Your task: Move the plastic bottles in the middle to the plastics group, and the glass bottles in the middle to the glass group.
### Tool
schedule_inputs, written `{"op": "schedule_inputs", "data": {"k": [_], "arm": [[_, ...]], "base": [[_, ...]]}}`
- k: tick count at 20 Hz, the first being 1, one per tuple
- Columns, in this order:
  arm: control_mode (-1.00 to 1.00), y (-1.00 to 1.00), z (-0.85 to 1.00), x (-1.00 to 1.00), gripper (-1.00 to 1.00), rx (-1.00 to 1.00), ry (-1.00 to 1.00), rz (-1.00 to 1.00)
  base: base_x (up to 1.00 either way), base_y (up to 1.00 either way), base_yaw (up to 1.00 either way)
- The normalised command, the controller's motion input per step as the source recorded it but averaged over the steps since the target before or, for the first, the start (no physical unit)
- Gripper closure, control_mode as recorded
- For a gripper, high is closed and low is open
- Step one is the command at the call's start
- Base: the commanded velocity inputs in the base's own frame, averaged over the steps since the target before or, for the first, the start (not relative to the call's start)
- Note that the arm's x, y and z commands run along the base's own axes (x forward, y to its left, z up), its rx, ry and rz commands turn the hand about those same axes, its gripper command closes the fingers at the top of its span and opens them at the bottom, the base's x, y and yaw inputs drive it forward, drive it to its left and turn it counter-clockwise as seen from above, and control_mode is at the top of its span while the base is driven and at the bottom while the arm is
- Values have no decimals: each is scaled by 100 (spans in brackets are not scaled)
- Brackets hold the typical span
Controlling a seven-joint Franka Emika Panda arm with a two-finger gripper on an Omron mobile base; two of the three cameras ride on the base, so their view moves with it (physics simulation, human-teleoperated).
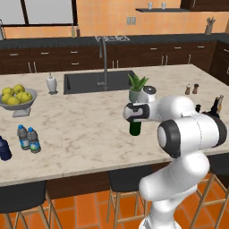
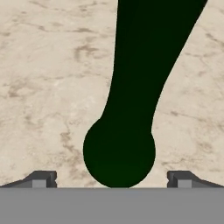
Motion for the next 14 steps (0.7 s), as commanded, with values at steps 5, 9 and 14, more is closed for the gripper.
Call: {"op": "schedule_inputs", "data": {"k": [5,9,14], "arm": [[-100,0,-20,8,-100,0,0,0],[-100,0,-9,8,-100,0,0,0],[-100,0,-2,2,-100,0,0,0]], "base": [[0,0,0],[0,0,0],[0,0,0]]}}
